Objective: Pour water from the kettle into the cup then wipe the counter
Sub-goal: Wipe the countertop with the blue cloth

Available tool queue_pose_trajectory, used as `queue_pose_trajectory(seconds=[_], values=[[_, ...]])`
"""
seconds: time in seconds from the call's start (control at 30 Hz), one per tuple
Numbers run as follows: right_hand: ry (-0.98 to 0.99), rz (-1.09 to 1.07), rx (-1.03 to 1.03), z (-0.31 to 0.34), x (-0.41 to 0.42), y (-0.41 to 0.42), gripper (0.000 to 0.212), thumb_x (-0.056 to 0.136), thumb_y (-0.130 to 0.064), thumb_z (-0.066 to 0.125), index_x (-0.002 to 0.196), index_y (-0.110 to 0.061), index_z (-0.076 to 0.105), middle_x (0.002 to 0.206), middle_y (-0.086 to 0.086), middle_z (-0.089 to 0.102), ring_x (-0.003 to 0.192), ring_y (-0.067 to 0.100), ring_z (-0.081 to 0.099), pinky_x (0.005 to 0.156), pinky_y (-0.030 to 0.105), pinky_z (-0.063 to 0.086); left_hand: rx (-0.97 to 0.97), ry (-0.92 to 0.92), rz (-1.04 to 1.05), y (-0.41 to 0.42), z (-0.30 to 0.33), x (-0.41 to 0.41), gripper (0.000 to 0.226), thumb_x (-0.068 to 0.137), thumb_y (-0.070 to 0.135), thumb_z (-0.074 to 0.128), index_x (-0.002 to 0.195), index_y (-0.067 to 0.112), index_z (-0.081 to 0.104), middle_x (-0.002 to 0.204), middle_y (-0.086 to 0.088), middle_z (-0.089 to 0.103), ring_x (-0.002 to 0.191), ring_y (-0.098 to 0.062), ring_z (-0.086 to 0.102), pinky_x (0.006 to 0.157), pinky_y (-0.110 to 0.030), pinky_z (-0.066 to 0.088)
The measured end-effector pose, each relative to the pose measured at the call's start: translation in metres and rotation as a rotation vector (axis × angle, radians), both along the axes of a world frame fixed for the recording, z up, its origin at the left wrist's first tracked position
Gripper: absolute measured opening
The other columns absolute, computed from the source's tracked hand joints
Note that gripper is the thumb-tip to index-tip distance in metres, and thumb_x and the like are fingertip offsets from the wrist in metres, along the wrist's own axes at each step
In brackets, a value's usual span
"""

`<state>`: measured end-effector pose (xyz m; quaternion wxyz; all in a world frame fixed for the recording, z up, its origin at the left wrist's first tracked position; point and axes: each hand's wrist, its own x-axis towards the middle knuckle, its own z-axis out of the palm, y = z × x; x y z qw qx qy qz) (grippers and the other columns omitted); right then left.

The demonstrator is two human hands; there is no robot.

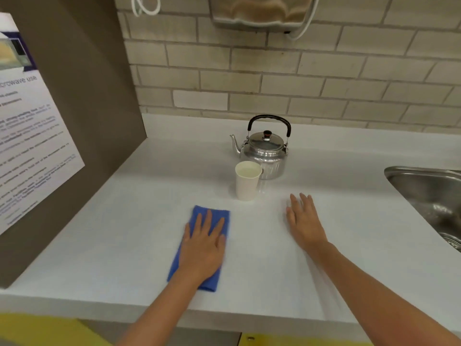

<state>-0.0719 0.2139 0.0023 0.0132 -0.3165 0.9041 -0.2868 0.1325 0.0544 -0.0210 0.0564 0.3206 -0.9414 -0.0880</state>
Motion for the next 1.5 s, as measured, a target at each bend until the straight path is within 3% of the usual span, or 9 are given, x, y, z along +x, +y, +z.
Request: queue_pose_trajectory(seconds=[0.13,0.27,0.43,0.53,0.73,0.87,1.1,1.3,1.5], values=[[-0.039,0.006,-0.034,0.005,0.004,0.018,0.047,0.100,-0.030,0.031,0.145,-0.018,0.025,0.156,0.010,0.013,0.145,0.023,-0.002,0.120,0.042,0.010,0.022,0.000,0.289,-0.051,0.011,0.041,0.052,0.097,0.038,0.020,0.146,0.026,0.006,0.158,-0.007,0.000,0.145,-0.028,0.000,0.117,-0.047,0.003],[-0.013,-0.049,-0.037,0.014,-0.007,0.041,0.048,0.100,-0.031,0.028,0.145,-0.018,0.023,0.156,0.010,0.013,0.145,0.023,-0.001,0.119,0.042,0.008,0.056,0.013,0.384,-0.002,0.015,-0.009,0.053,0.097,0.033,0.015,0.147,0.021,0.001,0.158,-0.012,-0.004,0.144,-0.035,-0.002,0.116,-0.053,-0.001],[-0.071,-0.066,0.019,0.013,-0.023,0.071,0.048,0.100,-0.032,0.028,0.146,-0.018,0.020,0.156,0.013,0.014,0.145,0.026,0.004,0.119,0.043,0.013,0.064,0.027,0.100,0.148,0.018,-0.095,0.055,0.097,0.029,0.019,0.146,0.016,-0.001,0.156,-0.016,-0.009,0.142,-0.040,-0.011,0.112,-0.055,-0.010],[-0.039,-0.005,0.101,0.013,-0.041,0.085,0.049,0.100,-0.032,0.028,0.146,-0.018,0.018,0.156,0.012,0.014,0.145,0.026,0.004,0.118,0.042,0.011,0.073,-0.002,-0.029,0.164,0.011,-0.094,0.054,0.097,0.036,0.014,0.146,0.022,-0.006,0.156,-0.009,-0.015,0.143,-0.031,-0.017,0.114,-0.049,-0.013],[0.005,0.044,0.178,0.022,-0.086,0.098,0.048,0.100,-0.032,0.027,0.146,-0.016,0.021,0.154,0.014,0.018,0.143,0.029,0.011,0.116,0.043,0.013,0.062,0.057,0.428,0.087,0.011,-0.035,0.054,0.097,0.039,0.016,0.146,0.023,-0.001,0.158,-0.010,-0.004,0.145,-0.029,-0.004,0.117,-0.047,-0.001],[0.060,0.105,0.223,0.020,-0.106,0.094,0.048,0.100,-0.031,0.028,0.146,-0.015,0.021,0.154,0.014,0.019,0.143,0.029,0.012,0.117,0.046,0.013,0.060,0.023,0.567,0.099,0.016,-0.068,0.054,0.097,0.035,0.016,0.147,0.020,-0.001,0.158,-0.013,-0.004,0.144,-0.034,-0.002,0.116,-0.051,0.000],[0.096,0.225,0.211,0.006,-0.132,0.096,0.049,0.100,-0.031,0.029,0.146,-0.016,0.021,0.154,0.013,0.020,0.143,0.028,0.009,0.116,0.047,0.012,0.055,0.010,0.236,0.193,0.013,-0.166,0.054,0.098,0.037,0.014,0.145,0.023,-0.006,0.157,-0.010,-0.011,0.144,-0.030,-0.011,0.116,-0.045,-0.007],[0.108,0.194,0.129,0.007,-0.154,0.092,0.047,0.100,-0.027,0.032,0.144,-0.012,0.025,0.151,0.016,0.024,0.142,0.031,0.013,0.115,0.045,0.017,-0.006,0.018,0.365,0.167,0.005,-0.159,0.055,0.096,0.041,0.016,0.146,0.023,-0.001,0.157,-0.013,-0.004,0.144,-0.032,-0.005,0.116,-0.047,-0.003],[-0.133,0.159,-0.118,0.003,-0.169,0.107,0.048,0.100,-0.025,0.031,0.146,-0.016,0.020,0.155,0.013,0.012,0.144,0.025,0.008,0.117,0.038,0.018,0.074,0.014,0.324,0.145,0.021,-0.300,0.053,0.097,0.032,0.019,0.146,0.016,0.007,0.157,-0.015,-0.001,0.143,-0.037,-0.002,0.116,-0.051,-0.002]])
